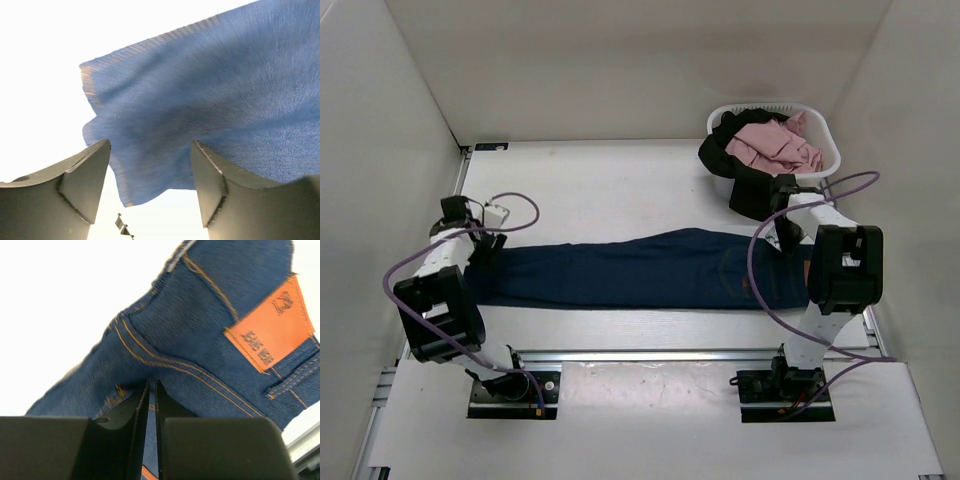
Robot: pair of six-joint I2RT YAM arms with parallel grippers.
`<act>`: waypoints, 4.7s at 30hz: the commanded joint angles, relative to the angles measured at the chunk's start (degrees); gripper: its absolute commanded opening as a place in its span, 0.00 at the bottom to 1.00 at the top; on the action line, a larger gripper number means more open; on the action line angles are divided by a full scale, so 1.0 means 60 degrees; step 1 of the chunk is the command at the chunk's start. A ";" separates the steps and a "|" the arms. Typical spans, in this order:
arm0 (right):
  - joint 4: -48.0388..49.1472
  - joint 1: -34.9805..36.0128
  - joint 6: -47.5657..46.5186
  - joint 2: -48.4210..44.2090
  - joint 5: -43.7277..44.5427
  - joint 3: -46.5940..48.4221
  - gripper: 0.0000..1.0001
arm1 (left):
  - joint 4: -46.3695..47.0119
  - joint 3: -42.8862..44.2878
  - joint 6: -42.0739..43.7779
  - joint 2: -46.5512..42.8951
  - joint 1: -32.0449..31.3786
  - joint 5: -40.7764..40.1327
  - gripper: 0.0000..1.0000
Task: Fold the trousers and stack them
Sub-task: Fold the trousers
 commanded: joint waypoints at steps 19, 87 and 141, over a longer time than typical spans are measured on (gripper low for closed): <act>0.0315 -0.1794 -0.0807 -0.4833 -0.1274 -0.3426 0.22 | -0.3059 0.1471 -0.3101 -0.0172 0.3783 0.1798 0.85; 0.1005 -0.2440 -0.1599 -0.3587 -0.0748 -0.4951 0.19 | -0.1930 0.0770 -0.2340 0.0619 0.1703 -0.1848 0.30; 0.2250 -0.2828 -0.3105 -0.5269 0.0758 -0.1819 0.00 | -0.3248 0.1882 -0.2559 0.1075 0.1514 -0.1996 0.66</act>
